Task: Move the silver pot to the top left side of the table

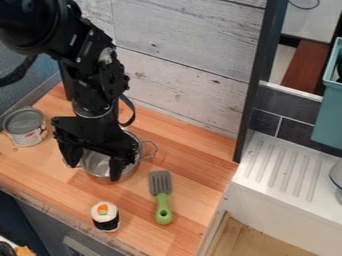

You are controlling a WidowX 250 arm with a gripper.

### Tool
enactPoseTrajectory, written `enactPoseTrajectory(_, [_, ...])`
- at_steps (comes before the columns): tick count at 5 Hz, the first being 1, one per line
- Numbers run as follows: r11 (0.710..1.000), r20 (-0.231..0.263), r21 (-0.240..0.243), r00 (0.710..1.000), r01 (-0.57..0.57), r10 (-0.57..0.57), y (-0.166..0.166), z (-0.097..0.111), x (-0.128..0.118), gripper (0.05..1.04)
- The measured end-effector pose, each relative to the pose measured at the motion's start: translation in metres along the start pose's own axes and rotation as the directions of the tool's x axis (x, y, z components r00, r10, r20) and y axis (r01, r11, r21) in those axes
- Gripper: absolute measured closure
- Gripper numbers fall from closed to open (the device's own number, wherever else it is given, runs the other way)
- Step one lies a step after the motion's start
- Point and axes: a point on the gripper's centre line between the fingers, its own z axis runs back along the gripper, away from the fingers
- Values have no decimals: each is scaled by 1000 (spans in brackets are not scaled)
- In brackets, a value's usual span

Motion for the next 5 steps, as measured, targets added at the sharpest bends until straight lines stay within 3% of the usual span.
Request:
enactPoseTrajectory(1, [1000,-17,0,1000,3,-3,-1,-4,-2,83])
enactPoseTrajectory(2, [998,8,10,998,69,-69,-4,-10,3,83])
enactPoseTrajectory(3, [977,47,-8,976,213,-212,-5,-21,11,83])
enactPoseTrajectory(4, [940,75,4,937,341,-341,-11,-36,18,83])
enactPoseTrajectory(5, [909,87,-45,908,414,-409,-21,-54,27,83])
